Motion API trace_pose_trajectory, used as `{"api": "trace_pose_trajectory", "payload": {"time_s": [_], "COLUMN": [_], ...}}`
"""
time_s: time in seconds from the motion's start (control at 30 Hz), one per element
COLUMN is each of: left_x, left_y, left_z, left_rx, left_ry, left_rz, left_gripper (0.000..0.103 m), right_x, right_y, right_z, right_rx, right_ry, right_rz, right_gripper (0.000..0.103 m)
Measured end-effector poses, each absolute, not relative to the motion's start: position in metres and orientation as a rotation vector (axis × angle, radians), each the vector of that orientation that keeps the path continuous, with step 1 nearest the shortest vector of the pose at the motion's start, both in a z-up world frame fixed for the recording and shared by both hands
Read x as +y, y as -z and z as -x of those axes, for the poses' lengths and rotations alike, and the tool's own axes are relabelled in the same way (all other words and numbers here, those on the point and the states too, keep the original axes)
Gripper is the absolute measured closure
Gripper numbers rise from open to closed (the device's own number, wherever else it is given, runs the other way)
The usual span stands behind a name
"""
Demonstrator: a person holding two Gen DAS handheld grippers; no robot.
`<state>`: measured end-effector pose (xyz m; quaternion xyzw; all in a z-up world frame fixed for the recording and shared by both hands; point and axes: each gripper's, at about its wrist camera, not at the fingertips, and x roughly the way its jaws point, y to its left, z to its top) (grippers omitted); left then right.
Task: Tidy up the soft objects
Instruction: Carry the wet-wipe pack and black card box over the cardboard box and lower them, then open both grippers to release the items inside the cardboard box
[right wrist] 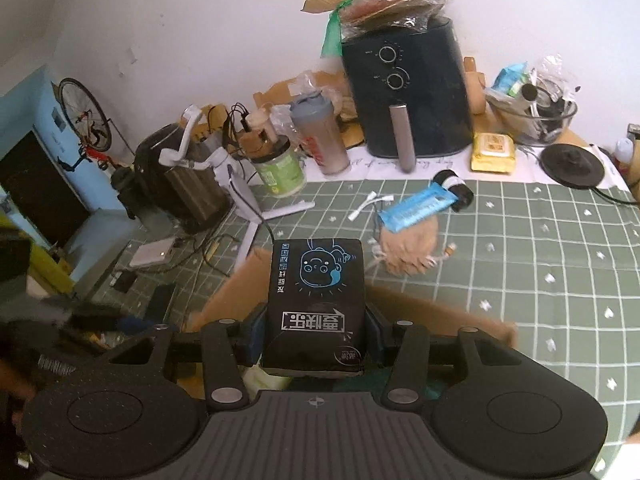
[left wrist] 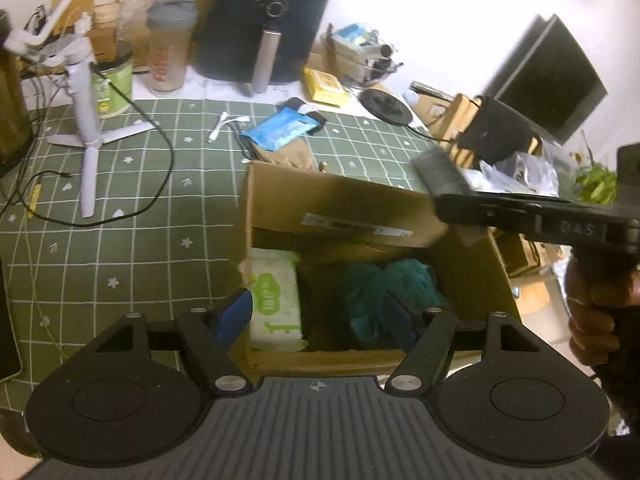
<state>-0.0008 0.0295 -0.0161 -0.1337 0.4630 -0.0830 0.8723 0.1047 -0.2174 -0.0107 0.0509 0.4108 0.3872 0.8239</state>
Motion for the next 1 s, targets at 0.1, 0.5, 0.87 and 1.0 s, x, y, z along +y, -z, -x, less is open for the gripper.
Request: {"api": "trace_pose_trajectory", "payload": {"time_s": [0.1, 0.5, 0.87, 1.0], "left_x": [0.035, 0.06, 0.056, 0.049], "left_y": [0.013, 0.018, 0.025, 0.031], "left_z": [0.003, 0.003, -0.021, -0.032], "left_rx": [0.958, 0.953, 0.981, 1.002], "left_ry": [0.149, 0.078, 0.104, 0.13], "left_rz": [0.286, 0.303, 0.25, 0.221], "left_gripper": [0.032, 0.032, 0.032, 0.032], "right_x": [-0.2, -0.221, -0.273, -0.28], "right_y": [0.012, 0.028, 0.047, 0.057], "right_z": [-0.107, -0.099, -0.098, -0.097], "right_rx": [0.873, 0.914, 0.924, 0.95], "right_ry": [-0.854, -0.723, -0.517, -0.505], "right_rz": [-0.082, 0.01, -0.038, -0.078], "right_gripper": [0.019, 0.004, 0.004, 0.004]}}
